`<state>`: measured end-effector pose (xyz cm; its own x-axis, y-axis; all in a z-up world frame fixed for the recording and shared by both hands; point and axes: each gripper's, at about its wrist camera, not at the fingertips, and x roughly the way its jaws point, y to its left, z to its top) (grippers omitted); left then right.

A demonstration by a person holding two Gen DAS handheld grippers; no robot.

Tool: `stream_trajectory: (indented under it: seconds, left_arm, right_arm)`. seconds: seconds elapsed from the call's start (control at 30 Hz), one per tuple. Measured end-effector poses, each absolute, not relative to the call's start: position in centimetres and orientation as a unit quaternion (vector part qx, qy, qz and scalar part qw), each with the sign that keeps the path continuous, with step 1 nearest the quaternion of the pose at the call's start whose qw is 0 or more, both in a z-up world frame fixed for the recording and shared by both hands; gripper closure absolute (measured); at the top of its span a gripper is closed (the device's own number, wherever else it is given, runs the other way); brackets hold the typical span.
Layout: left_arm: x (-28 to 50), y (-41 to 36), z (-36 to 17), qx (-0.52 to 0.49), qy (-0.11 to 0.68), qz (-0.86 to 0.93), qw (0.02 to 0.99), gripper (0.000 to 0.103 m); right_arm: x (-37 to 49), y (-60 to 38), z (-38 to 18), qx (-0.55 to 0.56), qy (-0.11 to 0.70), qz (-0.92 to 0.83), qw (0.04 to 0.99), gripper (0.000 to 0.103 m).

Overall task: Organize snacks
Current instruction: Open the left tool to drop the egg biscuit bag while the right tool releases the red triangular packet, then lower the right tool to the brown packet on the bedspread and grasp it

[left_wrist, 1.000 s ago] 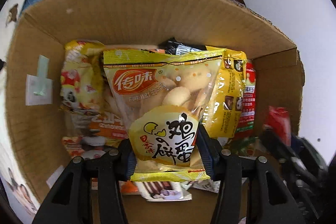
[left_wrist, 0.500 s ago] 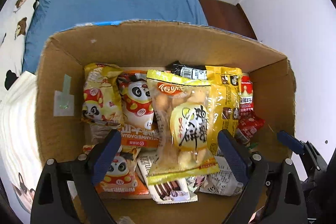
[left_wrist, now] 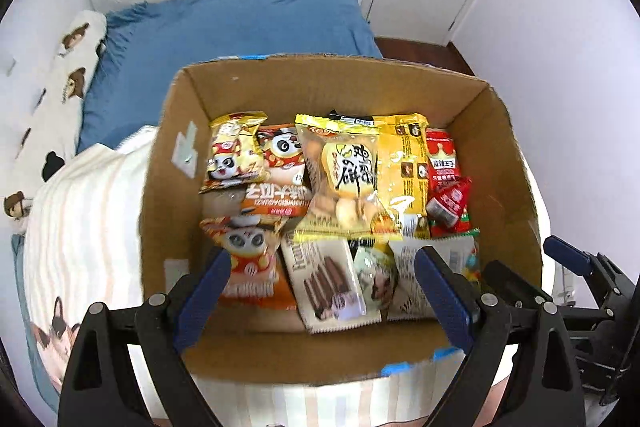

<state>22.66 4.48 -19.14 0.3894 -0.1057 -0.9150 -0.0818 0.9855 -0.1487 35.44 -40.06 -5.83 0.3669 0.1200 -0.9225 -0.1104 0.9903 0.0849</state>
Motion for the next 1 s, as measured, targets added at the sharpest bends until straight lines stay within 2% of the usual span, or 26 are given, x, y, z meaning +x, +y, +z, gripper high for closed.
stream_trajectory:
  seconds: [0.6,0.73,0.83,0.9,0.93,0.97,1.0]
  left_arm:
    - [11.1,4.1,-11.7,-0.075,0.452,0.028,0.889,0.009]
    - [9.8,4.0,-12.3,-0.077,0.458,0.034,0.885,0.009]
    - [9.2,4.2,-14.6,-0.084,0.478,0.048,0.873,0.009]
    - [9.1,4.5,-16.8,-0.081,0.498,0.063,0.861,0.009]
    - [9.1,4.7,-18.2,-0.082,0.511,0.071,0.853,0.009]
    - [9.1,5.0,-19.7,-0.082,0.524,0.081,0.844,0.009]
    - [9.0,5.3,-21.0,-0.084,0.535,0.088,0.836,0.009]
  right_arm:
    - [24.8,-41.6,4.1,0.019,0.474,0.091,0.876,0.004]
    - [23.6,-41.8,3.2,0.035,0.488,0.106,0.866,0.004]
    - [23.2,-41.5,-0.4,0.065,0.515,0.133,0.844,0.004]
    - [23.7,-41.0,-4.1,0.086,0.542,0.148,0.823,0.014]
    - [24.0,-40.7,-5.8,0.094,0.554,0.153,0.813,0.029]
    - [24.4,-40.4,-7.6,0.103,0.566,0.157,0.803,0.040]
    - [24.9,-40.1,-9.6,0.113,0.578,0.158,0.792,0.041]
